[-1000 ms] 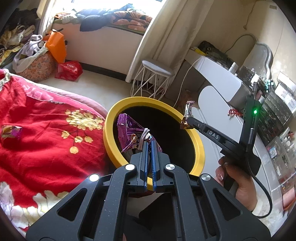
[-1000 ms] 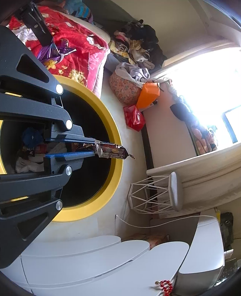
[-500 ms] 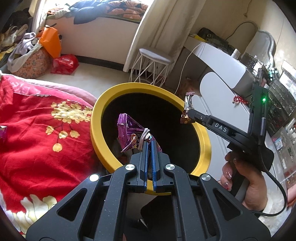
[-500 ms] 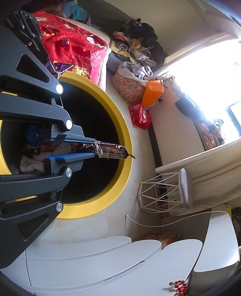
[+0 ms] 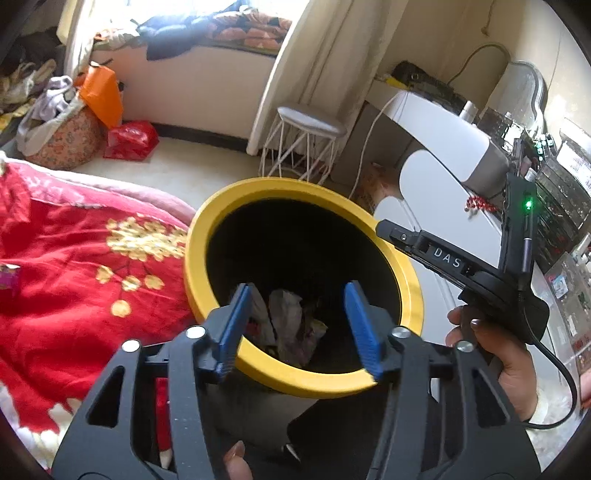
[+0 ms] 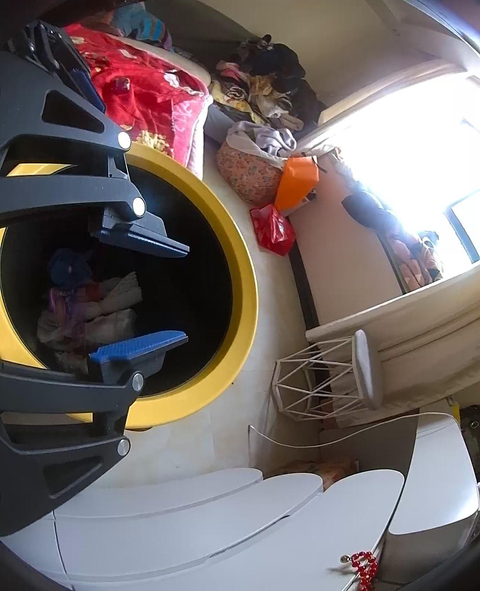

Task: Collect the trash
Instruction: 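Move both tools back to the last wrappers on the bedspread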

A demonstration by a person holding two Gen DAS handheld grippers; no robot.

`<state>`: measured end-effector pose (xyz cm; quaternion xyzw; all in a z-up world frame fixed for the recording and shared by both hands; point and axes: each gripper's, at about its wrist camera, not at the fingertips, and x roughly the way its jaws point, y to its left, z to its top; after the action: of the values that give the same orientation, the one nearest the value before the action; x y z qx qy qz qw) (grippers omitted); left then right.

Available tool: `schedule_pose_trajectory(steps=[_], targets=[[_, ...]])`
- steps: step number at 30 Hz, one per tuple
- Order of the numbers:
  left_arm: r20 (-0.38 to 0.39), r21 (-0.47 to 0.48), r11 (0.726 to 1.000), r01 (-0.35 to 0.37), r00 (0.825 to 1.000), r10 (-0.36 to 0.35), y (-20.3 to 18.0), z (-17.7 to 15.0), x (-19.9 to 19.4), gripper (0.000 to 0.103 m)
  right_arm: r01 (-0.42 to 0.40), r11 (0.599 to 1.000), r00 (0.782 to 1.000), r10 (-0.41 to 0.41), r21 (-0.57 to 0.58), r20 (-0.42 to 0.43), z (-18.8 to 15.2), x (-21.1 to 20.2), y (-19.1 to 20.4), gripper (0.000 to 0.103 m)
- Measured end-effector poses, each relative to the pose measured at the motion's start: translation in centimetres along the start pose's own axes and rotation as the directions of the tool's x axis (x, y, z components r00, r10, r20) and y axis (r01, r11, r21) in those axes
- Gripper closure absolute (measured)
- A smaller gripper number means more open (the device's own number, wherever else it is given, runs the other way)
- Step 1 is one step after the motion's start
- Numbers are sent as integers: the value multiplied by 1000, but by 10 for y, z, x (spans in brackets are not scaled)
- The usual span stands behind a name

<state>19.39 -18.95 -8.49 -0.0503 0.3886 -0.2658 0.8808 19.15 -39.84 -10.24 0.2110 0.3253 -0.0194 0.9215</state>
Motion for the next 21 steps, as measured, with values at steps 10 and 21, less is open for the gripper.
schedule_pose_trajectory(steps=[10,21], targets=[[116,-8,994,-107,988,107,17,2,-43,11,-19,998,998,23,-57,58,2,-14,24,35],[196,-46,978,-204,958,209,46,-3,-86,11,-57,987,993,71,-149,91,-3,-29,61,25]])
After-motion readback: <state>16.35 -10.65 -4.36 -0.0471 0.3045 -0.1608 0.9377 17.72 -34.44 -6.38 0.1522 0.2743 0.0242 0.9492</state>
